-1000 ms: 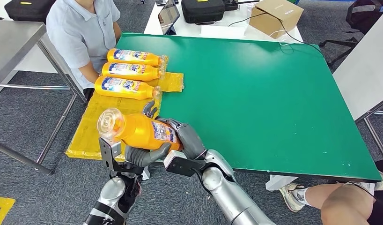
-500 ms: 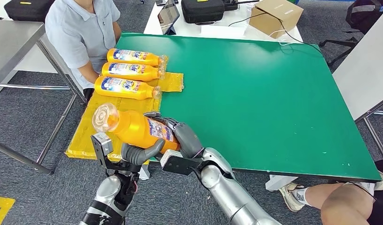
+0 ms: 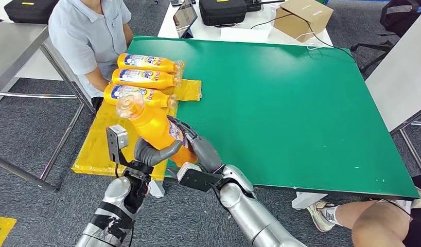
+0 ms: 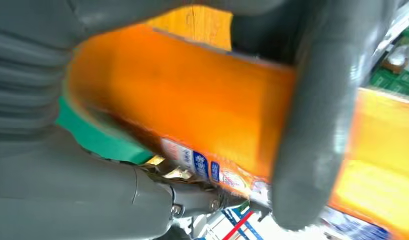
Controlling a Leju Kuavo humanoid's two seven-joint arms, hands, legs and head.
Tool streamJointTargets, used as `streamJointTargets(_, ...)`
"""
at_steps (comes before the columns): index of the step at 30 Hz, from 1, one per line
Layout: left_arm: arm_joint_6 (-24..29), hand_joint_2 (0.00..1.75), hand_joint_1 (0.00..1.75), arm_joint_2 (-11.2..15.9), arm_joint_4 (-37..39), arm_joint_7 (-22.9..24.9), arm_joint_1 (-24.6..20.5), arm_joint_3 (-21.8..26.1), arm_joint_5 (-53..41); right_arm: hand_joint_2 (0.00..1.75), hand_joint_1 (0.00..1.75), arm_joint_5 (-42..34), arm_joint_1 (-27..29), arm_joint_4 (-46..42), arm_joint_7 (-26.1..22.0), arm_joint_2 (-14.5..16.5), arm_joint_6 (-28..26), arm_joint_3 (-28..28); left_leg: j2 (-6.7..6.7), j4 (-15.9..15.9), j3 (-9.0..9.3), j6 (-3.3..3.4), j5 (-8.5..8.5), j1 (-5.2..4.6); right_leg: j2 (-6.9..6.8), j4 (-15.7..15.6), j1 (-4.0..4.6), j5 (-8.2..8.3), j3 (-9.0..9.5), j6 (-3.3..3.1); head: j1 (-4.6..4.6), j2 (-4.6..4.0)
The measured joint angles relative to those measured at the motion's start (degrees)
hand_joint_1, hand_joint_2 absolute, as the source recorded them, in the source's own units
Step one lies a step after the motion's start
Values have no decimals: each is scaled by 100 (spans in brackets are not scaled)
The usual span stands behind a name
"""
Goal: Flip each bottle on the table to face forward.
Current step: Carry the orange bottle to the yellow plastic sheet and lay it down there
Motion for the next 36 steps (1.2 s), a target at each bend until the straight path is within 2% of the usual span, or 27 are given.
streamJointTargets(5,937,175,175,225,726,67,-758,194,-900,0,0,-46,1,61,-84,46,-114,-48,4,0,1,-3,3,1,1,7,3,3,-2,-2,-2,0)
streamJointTargets(12,1896,175,175,548,2114,111,-1970,578,-2189,0,0,-168,3,191,-179,155,-151,-56,0,0,1,-10,10,5,-1,15,4,3,-4,-4,0,0)
streamJointTargets(16,2408,175,175,680,2851,602,-2468,505,-3456,0,0,-222,2,258,-201,198,-141,-56,2,0,0,-10,10,4,0,15,1,3,-5,-3,1,0)
streamJointTargets(19,2565,175,175,769,3398,1048,-2782,258,-4456,0,0,-233,3,281,-202,220,-81,-57,0,0,-1,-10,9,3,0,14,0,3,-5,-3,1,0)
streamJointTargets(26,2435,175,175,909,4233,1575,-3018,-494,-6002,0,0,-237,9,282,-202,261,115,-58,2,0,-1,-10,9,3,0,14,1,3,-5,-3,1,0)
streamJointTargets(36,2229,175,175,907,4645,1663,-2746,-856,-6423,0,0,-242,46,282,-202,278,215,-58,1,0,-1,-10,9,3,0,14,1,2,-6,-3,1,0)
